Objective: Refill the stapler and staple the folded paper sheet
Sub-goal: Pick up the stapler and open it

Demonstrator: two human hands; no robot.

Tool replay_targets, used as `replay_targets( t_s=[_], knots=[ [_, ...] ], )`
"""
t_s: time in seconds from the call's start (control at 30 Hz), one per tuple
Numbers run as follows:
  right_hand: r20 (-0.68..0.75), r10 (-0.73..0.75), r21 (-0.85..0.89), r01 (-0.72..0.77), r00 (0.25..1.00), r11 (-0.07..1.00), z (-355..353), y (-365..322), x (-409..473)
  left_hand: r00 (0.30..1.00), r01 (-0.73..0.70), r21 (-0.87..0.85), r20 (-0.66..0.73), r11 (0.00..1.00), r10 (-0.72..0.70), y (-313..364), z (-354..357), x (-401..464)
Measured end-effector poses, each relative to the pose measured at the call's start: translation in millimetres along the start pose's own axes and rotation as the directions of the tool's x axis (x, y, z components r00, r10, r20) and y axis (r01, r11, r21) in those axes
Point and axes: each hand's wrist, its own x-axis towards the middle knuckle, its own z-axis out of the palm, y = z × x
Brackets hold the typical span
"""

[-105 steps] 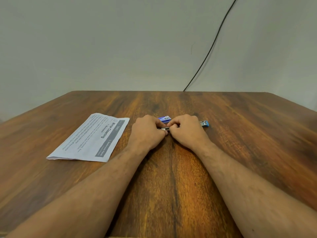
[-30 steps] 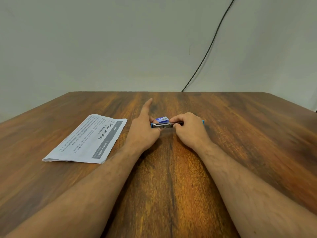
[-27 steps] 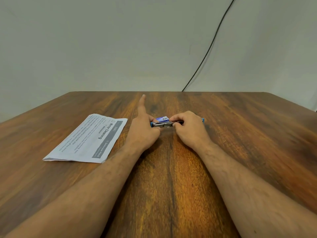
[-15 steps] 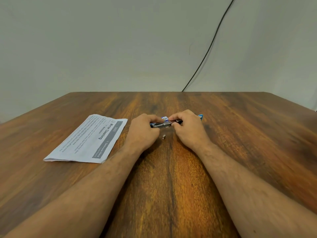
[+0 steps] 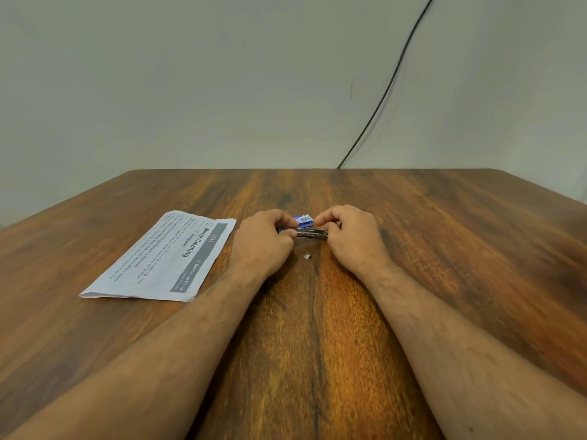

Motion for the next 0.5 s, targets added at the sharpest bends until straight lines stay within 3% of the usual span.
replay_targets(
  t_s=[0.23, 0.5],
  knots=[
    [-0.010, 0.005, 0.008, -0.005, 1.000, 1.000, -3.1, -1.0, 0.0, 0.997, 0.061, 0.102, 0.044, 0.993, -0.065, 3.4, 0.4, -1.0],
    [-0.006, 0.015, 0.005, -0.015, 1.000, 1.000, -4.7, -2.5, -2.3, 0.998, 0.045, 0.068, 0.032, 0.997, -0.048, -1.6, 1.6, 2.5]
  ],
)
